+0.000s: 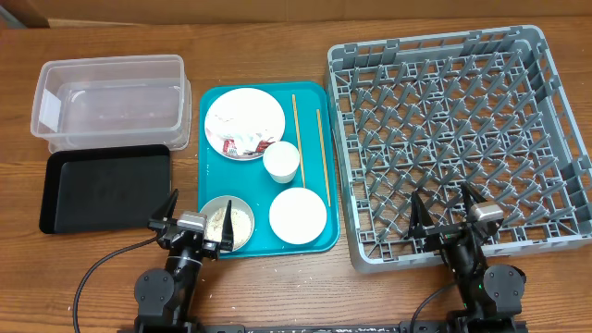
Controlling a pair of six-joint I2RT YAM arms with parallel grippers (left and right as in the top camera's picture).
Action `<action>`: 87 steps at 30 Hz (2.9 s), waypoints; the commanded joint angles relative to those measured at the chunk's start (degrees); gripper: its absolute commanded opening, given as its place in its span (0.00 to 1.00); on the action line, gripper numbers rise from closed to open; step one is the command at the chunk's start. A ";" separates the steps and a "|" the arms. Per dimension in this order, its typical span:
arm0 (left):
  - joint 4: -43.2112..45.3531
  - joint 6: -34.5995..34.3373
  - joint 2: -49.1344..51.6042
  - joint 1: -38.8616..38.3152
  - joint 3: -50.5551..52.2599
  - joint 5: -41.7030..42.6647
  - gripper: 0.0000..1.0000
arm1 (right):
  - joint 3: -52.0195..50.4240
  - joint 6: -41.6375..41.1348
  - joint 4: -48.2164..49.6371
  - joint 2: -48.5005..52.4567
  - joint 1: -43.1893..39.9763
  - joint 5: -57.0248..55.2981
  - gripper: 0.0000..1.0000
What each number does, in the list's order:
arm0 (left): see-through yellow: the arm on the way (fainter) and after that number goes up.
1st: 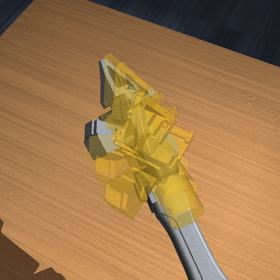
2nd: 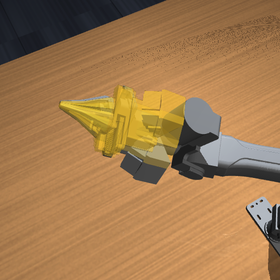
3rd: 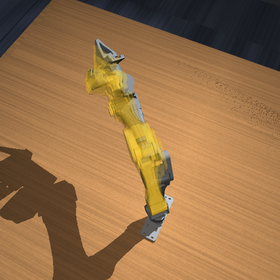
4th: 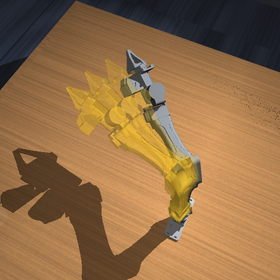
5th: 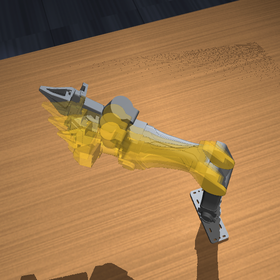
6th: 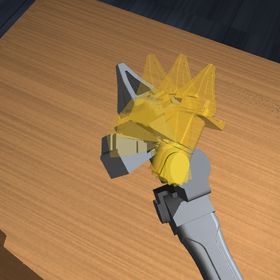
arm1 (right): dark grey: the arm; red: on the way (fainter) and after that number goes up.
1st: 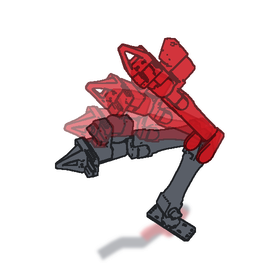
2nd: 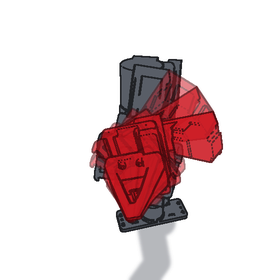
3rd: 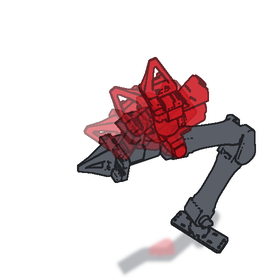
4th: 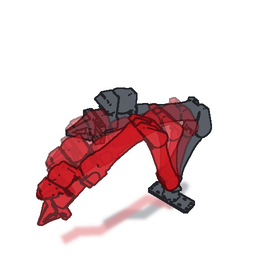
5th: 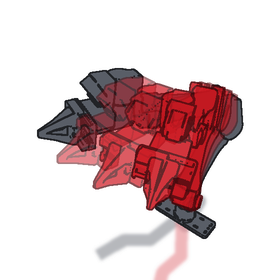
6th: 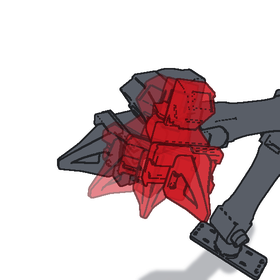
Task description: Sort waste into correct bins and load items into the dishwasher
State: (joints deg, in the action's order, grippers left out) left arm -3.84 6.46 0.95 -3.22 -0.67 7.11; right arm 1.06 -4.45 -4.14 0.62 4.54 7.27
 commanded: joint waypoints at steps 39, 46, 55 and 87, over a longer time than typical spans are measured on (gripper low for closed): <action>0.07 1.25 -0.68 0.33 0.42 0.20 1.00 | -0.59 -0.02 0.26 -0.46 -0.07 0.37 1.00; 5.57 1.25 -0.68 0.33 0.39 -0.07 1.00 | -0.57 -0.02 4.94 -0.46 -0.07 0.44 1.00; 18.38 1.29 -0.24 0.33 -2.93 5.31 1.00 | 6.23 0.46 10.84 -0.46 -0.07 0.52 1.00; -60.08 9.16 108.78 -6.93 -108.02 7.34 1.00 | 59.30 2.34 -39.04 59.89 -0.07 13.44 1.00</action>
State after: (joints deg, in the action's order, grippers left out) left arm -63.86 12.64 105.45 -10.26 -107.42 15.68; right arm 58.67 -1.72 -43.07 58.92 4.54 16.75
